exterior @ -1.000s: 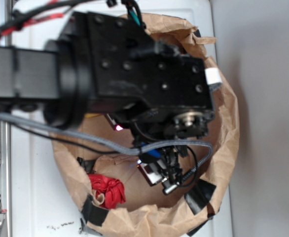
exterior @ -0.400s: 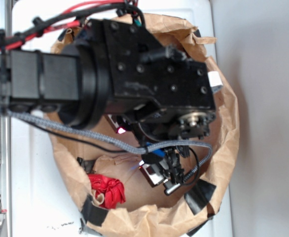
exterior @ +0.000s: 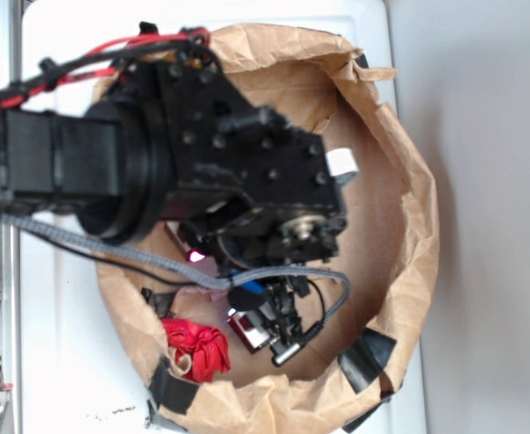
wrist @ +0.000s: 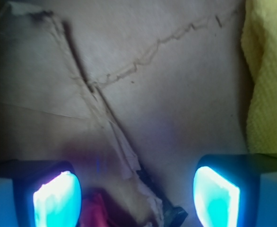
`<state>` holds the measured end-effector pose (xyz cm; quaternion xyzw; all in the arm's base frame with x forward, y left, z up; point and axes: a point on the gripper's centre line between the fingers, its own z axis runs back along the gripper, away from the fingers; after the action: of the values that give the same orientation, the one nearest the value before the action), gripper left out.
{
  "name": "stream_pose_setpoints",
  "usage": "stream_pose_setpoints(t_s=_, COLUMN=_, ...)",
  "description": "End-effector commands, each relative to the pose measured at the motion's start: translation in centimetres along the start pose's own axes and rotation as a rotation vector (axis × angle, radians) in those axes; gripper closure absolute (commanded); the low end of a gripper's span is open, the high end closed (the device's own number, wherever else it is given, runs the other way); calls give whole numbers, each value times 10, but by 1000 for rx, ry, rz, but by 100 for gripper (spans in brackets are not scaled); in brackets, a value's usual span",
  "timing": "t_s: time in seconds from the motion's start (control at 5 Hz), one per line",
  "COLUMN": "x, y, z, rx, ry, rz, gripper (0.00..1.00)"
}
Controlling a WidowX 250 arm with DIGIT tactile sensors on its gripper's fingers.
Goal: Grab the red paper.
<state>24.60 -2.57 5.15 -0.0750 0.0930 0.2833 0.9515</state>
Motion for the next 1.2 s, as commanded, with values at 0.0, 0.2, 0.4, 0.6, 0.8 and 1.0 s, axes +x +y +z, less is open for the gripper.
stream_pose_setpoints(t_s=0.0, x=-5, y=-12, z=15, rx=-104, ry=-55, rz=-17, gripper=0)
stream_pose_setpoints(t_s=0.2, x=-10, y=-17, z=23, rx=-131, ry=-27, rz=-15, gripper=0)
stream_pose_setpoints(t_s=0.4, x=-15, y=-19, z=22, rx=-132, ry=-13, rz=-23, gripper=0)
stream_pose_setpoints(t_s=0.6, x=-18, y=-17, z=25, rx=-142, ry=20, rz=-24, gripper=0)
stream_pose_setpoints(t_s=0.8, x=-21, y=-17, z=23, rx=-160, ry=38, rz=-25, gripper=0)
stream_pose_setpoints(t_s=1.0, x=-25, y=-21, z=9, rx=-190, ry=40, rz=-17, gripper=0)
